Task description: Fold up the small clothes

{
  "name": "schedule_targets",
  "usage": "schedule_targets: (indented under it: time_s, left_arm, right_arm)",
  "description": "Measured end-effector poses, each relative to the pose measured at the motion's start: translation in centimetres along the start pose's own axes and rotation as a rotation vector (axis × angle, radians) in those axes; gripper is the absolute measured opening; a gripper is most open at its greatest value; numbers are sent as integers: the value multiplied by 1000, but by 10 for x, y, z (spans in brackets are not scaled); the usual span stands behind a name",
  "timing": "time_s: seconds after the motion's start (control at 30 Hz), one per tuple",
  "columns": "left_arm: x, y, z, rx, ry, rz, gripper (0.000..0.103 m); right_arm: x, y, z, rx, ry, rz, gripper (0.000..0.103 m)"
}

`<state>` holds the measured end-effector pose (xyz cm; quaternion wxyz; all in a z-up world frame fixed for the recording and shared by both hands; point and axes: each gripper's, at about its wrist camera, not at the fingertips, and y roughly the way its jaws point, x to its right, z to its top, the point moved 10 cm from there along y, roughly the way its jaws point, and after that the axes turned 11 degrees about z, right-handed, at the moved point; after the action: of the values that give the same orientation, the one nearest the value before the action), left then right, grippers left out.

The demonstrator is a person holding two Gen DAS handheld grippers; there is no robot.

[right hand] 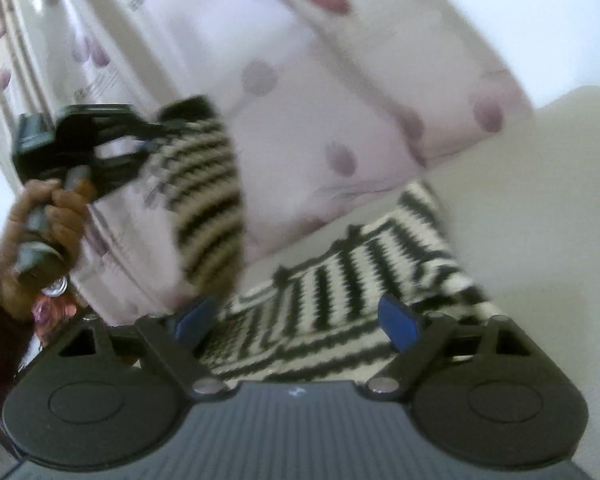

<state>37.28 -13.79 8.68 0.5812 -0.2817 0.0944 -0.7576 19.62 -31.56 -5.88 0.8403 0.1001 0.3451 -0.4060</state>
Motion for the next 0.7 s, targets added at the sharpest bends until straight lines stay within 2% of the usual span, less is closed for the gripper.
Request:
schedule_targets:
  time_s: [0.1,0.17,0.2,0.23,0.3,0.37,0.47,0.53,0.6,0.63,0.7]
  left_arm:
    - [26,48,-50,-75,41,-24,14]
    - [41,74,-86,-119,82,-75,22]
    - [43,82,-97,-121,104,-84,42]
    - [49,86,-109,-121,128,-106,71]
    - [50,81,-119,-86,142,-136,101]
    - [43,68,-111,2,126,-142,103]
    - [20,49,-107,19,85,-133,103]
    - [-15,35,-114,11,77,-60,103]
    - [-56,17,-127,16,99,64,103]
    - [-82,11,-136,11,98,127,103]
    - [-134,2,-154,-31,59,204,103]
  right_arm:
    - [15,-12,4,22,32,3,90]
    - [21,-16,4,21,40,7,90]
    - [24,-19,4,19,43,7,90]
    - [26,-20,5,19,45,9,90]
    - [27,-24,9,22,45,16,90]
    - [28,-23,14,16,27,18,90]
    - [34,-13,25,-7,-13,-8,90]
    - [43,-3,33,-36,-51,-54,90]
    - [57,14,44,-73,-78,-99,90]
    - [68,26,46,-117,-79,-136,90]
    - [92,52,50,-186,-58,-198,90]
